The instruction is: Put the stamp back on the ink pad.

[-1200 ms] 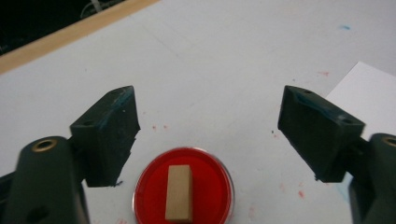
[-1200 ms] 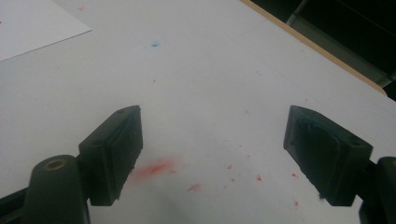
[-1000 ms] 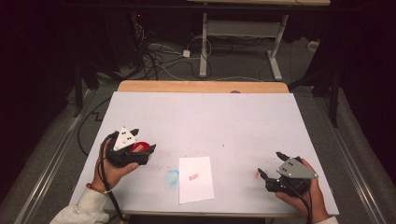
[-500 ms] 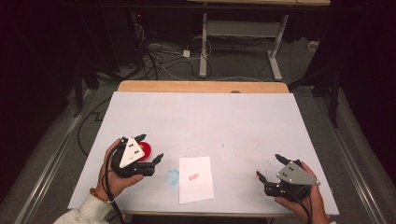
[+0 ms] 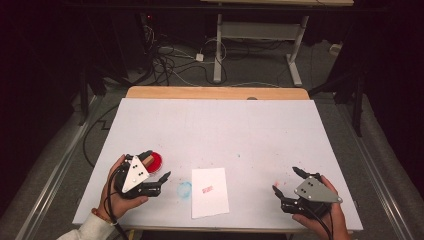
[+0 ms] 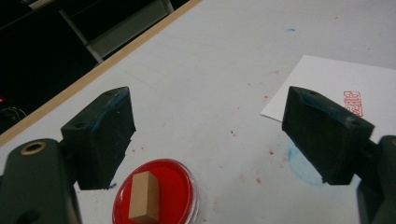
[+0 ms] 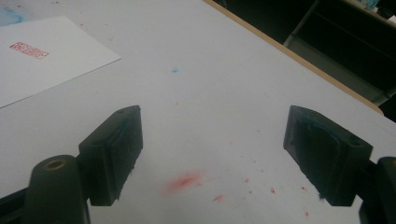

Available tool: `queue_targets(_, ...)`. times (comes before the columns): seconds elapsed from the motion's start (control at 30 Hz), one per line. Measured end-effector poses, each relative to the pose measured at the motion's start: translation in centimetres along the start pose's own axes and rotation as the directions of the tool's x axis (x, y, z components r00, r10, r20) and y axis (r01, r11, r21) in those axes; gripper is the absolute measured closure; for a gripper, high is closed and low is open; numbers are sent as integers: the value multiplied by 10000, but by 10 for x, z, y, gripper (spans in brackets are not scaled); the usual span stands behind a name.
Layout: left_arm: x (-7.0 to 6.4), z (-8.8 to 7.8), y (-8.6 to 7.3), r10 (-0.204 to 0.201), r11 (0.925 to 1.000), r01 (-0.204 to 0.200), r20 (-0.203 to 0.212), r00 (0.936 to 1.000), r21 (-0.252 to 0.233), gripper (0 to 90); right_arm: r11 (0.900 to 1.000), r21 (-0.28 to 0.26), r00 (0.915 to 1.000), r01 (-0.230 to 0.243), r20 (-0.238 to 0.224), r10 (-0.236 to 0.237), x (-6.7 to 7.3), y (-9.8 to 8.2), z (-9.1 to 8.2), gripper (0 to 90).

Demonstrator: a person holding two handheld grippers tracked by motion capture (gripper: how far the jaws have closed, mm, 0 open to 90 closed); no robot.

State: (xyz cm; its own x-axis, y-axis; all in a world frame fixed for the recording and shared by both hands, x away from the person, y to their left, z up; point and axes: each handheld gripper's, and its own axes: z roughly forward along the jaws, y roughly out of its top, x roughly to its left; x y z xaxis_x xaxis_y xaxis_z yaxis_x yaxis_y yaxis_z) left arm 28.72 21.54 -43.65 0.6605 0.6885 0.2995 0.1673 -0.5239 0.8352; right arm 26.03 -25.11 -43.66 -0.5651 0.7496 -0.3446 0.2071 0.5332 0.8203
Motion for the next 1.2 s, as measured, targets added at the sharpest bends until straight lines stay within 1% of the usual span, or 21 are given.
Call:
queue_targets(0.23, -3, -5, -10, 56, 9999, -57, 31, 10000, 120, 164, 10000, -21, 10000, 12, 30, -12, -1, -1, 0, 201)
queue_targets(0.33, -3, -7, -16, 128, 9996, -129, 40, 9999, 258, 164, 10000, -19, 10000, -6, 43, 6, -1, -2, 1, 201)
queue_targets(0.4, -2, -8, -19, 131, 9994, -134, 122, 9998, 314, 164, 10000, -4, 10000, 20, 66, -20, -1, -2, 1, 201)
queue_targets(0.47, -3, -8, -23, 150, 9988, -156, 128, 9998, 456, 164, 10000, -28, 10000, 33, 72, -33, -2, -2, 1, 201)
queue_targets(0.63, 0, -6, -34, 57, 9973, -79, 303, 9995, 725, 164, 10000, 9, 9999, -61, 122, 61, -4, -4, 1, 201)
queue_targets(0.7, 1, -4, -38, 225, 9952, -262, 396, 9990, 943, 164, 10000, 38, 9999, -89, 128, 88, -4, -5, 2, 201)
queue_targets(0.73, 2, -3, -40, 131, 9952, -180, 508, 9986, 964, 164, 10000, 57, 9999, -66, 127, 65, -4, -5, 2, 201)
queue_targets(0.83, 2, 0, -46, 59, 9936, -122, 564, 9984, 1119, 164, 9999, 92, 9998, -127, 127, 126, -5, -7, 2, 201)
queue_targets(0.93, 1, 3, -49, -7, 9920, -78, 674, 9977, 1259, 164, 9998, 108, 9998, -158, 117, 156, -6, -8, 3, 201)
queue_targets(1.0, -1, 4, -50, 113, 9905, -202, 664, 9977, 1362, 164, 9998, 108, 9997, -185, 132, 183, -7, -8, 3, 201)
queue_targets(1.13, -2, 1, -49, 2, 9916, -76, 569, 9984, 1292, 164, 9999, 44, 9999, -113, 131, 112, -6, -7, 2, 201)
queue_targets(1.2, -2, -1, -49, 37, 9919, -99, 486, 9988, 1269, 164, 10000, 35, 9999, -71, 149, 71, -7, -7, 2, 201)
